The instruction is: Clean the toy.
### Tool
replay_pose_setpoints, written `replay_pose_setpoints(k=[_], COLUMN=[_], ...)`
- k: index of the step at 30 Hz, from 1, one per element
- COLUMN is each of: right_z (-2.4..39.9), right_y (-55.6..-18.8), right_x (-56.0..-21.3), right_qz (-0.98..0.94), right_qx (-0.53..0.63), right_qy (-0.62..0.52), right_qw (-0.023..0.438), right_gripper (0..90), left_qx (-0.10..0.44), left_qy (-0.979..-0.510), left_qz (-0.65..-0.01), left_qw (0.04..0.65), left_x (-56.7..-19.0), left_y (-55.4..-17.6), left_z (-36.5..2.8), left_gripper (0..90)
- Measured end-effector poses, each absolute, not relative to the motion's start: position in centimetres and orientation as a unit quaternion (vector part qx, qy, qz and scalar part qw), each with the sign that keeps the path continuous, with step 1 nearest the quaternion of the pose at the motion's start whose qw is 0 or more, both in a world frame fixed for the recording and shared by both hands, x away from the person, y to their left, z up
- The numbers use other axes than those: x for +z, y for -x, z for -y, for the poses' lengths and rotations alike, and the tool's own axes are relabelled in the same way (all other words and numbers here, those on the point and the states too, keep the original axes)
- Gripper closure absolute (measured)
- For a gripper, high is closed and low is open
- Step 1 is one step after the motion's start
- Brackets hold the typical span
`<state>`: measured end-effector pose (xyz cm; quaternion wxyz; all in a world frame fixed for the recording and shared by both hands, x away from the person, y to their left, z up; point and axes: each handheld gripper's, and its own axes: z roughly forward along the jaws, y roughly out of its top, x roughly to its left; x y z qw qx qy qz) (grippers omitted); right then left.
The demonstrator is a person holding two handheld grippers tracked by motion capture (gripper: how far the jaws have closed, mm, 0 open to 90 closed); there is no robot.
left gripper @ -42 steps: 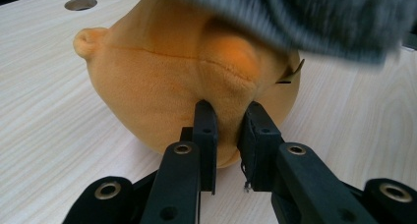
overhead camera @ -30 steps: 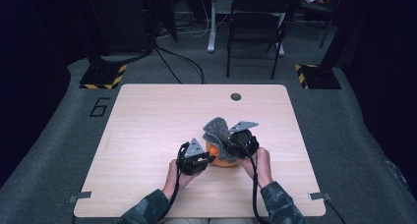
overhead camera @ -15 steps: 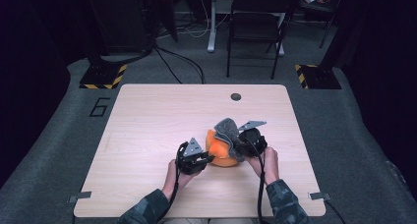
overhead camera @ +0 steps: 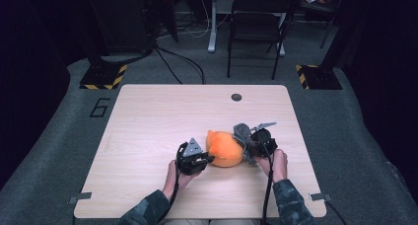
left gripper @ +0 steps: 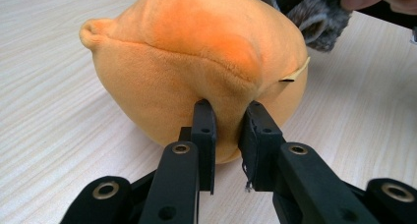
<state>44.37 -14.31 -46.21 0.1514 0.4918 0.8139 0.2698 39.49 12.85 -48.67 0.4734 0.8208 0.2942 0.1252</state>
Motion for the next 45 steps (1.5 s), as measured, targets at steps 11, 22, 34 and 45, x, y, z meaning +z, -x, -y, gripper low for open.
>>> replay_pose_setpoints(k=[11,22,34,45], right_z=[15.1,14.4,8.2,8.9], right_y=[-45.3,-42.8,-41.0,-41.6], right_x=[-48.1,-41.0,-40.9,-42.1], right_qz=[-0.813,-0.793,-0.835,-0.834], right_qx=[0.232,0.362,0.364,0.345], right_qy=[-0.514,-0.462,-0.386,-0.401], right_qw=[0.146,0.16,0.144,0.154], right_gripper=[74.3,74.3,74.3,74.3], left_qx=[0.121,0.127,0.135,0.129], left_qy=[-0.818,-0.818,-0.821,-0.821], left_qz=[-0.299,-0.294,-0.286,-0.29], left_qw=[0.476,0.478,0.475,0.474], left_x=[-48.8,-48.7,-48.6,-48.7], left_y=[-39.6,-39.5,-39.3,-39.4], left_z=[-13.2,-12.9,-12.6,-12.7], left_gripper=[77.2,77.1,76.9,76.9])
